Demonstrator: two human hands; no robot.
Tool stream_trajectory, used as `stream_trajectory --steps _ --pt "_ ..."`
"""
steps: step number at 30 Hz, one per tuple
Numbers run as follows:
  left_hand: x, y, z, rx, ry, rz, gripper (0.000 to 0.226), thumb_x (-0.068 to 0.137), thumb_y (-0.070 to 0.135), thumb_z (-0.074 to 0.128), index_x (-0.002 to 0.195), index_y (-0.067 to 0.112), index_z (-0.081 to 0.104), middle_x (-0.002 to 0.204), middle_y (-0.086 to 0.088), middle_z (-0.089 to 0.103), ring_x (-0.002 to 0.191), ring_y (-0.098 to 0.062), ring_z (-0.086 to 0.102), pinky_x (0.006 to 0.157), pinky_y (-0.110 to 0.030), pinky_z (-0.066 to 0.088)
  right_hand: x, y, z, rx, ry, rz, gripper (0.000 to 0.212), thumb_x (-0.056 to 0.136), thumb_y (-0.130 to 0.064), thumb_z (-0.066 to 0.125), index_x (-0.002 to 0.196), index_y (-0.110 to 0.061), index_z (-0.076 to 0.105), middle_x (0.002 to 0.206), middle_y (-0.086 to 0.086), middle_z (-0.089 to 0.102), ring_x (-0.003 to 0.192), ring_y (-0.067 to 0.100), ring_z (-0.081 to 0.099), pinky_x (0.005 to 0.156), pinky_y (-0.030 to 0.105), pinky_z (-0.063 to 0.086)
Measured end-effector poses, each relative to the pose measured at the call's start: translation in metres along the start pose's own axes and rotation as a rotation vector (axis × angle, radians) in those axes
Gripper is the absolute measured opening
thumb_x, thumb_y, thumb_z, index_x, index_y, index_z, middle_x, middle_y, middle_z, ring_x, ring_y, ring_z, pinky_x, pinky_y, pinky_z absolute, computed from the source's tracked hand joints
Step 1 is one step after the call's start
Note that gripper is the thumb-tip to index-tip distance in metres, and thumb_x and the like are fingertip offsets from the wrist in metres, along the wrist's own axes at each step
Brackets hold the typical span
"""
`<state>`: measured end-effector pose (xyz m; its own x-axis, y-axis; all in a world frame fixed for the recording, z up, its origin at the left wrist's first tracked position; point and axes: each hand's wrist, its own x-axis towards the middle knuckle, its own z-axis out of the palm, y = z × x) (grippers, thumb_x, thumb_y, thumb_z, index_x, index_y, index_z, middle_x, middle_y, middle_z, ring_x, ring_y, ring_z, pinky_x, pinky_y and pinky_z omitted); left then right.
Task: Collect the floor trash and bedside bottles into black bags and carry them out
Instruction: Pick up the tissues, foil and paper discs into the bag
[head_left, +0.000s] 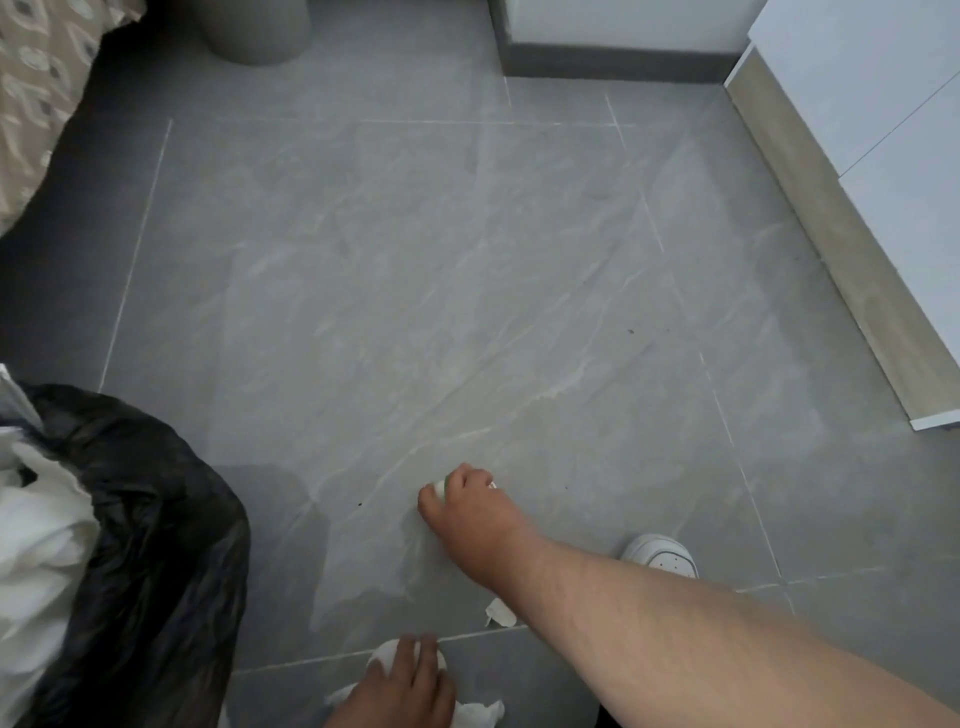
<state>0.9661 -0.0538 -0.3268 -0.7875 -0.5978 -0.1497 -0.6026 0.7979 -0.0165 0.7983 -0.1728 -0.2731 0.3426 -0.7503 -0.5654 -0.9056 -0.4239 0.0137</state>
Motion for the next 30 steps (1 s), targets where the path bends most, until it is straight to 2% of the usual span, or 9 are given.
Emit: stream_trajectory --steps 5,10,17,19,20,22,23,27,30 --pt "0.012 -0.002 -0.019 0.015 0.023 -0.004 0.043 0.082 0.002 0.029 0.054 0.021 0.057 0.067 -0.008 0.071 0.047 -0.019 0.064 0.031 -0.02 0.035 0.001 -0.001 0.004 -0.021 0.018 0.007 0.04 0.09 -0.002 0.038 0.129 0.003 0.035 0.133 0.046 0.026 0.113 0.054 0.04 0.083 0.058 0.048" --pt "0.014 -0.006 -0.024 -0.058 -0.114 0.041 0.019 0.062 0.012 0.043 0.053 0.02 0.058 0.058 -0.005 0.063 0.039 -0.018 0.053 0.026 -0.021 0.033 -0.005 -0.004 -0.002 -0.077 0.015 0.015 0.051 0.088 -0.025 0.045 0.129 0.003 0.035 0.133 0.044 0.028 0.116 0.052 0.038 0.092 0.054 0.042" --pt "0.024 -0.026 -0.053 -0.195 -0.303 0.069 0.015 0.059 0.027 0.044 0.052 0.022 0.056 0.051 0.002 0.05 0.037 -0.013 0.048 0.022 -0.023 0.025 -0.014 0.002 -0.014 -0.141 0.024 -0.024 0.044 0.091 -0.009 0.045 0.13 0.004 0.033 0.135 0.044 0.03 0.119 0.051 0.04 0.097 0.049 0.039" --pt "0.035 -0.033 -0.07 -0.23 -0.385 0.05 0.017 0.053 0.037 0.063 0.061 0.022 0.059 0.06 0.004 0.054 0.047 -0.011 0.056 0.028 -0.026 0.036 -0.011 -0.002 -0.013 -0.149 0.016 -0.015 0.044 0.087 -0.01 0.049 0.126 0.004 0.035 0.13 0.042 0.037 0.118 0.049 0.043 0.095 0.05 0.041" --pt "0.04 -0.038 -0.079 -0.275 -0.442 -0.003 0.021 0.059 0.036 0.068 0.072 0.021 0.062 0.074 0.001 0.058 0.063 -0.016 0.062 0.041 -0.03 0.046 -0.01 -0.002 -0.013 -0.108 0.013 0.0 0.046 0.085 -0.008 0.053 0.125 0.003 0.036 0.129 0.04 0.038 0.117 0.049 0.043 0.094 0.05 0.042" --pt "0.052 -0.046 -0.093 -0.33 -0.458 -0.152 0.019 0.085 0.028 0.055 0.099 0.015 0.06 0.105 -0.008 0.056 0.098 -0.028 0.059 0.074 -0.037 0.048 -0.01 0.0 -0.015 0.021 0.006 0.033 0.05 0.081 -0.003 0.058 0.126 0.002 0.037 0.128 0.034 0.039 0.115 0.047 0.045 0.092 0.049 0.044" --pt "0.059 -0.05 -0.098 -0.388 -0.444 -0.212 0.022 0.09 0.027 0.049 0.103 0.013 0.059 0.111 -0.01 0.055 0.104 -0.03 0.056 0.08 -0.037 0.045 -0.009 0.002 -0.018 0.085 0.011 0.046 0.048 0.082 -0.001 0.057 0.126 0.0 0.038 0.128 0.03 0.04 0.114 0.045 0.045 0.089 0.048 0.045" --pt "0.079 -0.077 -0.117 -0.471 -0.319 -0.343 0.018 0.086 0.024 0.049 0.098 0.018 0.062 0.105 -0.006 0.061 0.1 -0.027 0.061 0.077 -0.033 0.045 -0.003 0.015 -0.032 0.269 0.077 0.163 0.03 0.093 -0.005 0.041 0.123 -0.005 0.041 0.123 0.021 0.047 0.111 0.038 0.051 0.079 0.045 0.046" --pt "0.093 -0.102 -0.137 -0.544 -0.224 -0.448 0.019 0.081 0.019 0.048 0.091 0.02 0.064 0.098 -0.003 0.067 0.095 -0.024 0.063 0.072 -0.029 0.045 0.0 0.029 -0.046 0.404 0.154 0.307 0.025 0.09 -0.014 0.048 0.113 -0.013 0.041 0.115 0.014 0.053 0.103 0.034 0.057 0.07 0.038 0.04"
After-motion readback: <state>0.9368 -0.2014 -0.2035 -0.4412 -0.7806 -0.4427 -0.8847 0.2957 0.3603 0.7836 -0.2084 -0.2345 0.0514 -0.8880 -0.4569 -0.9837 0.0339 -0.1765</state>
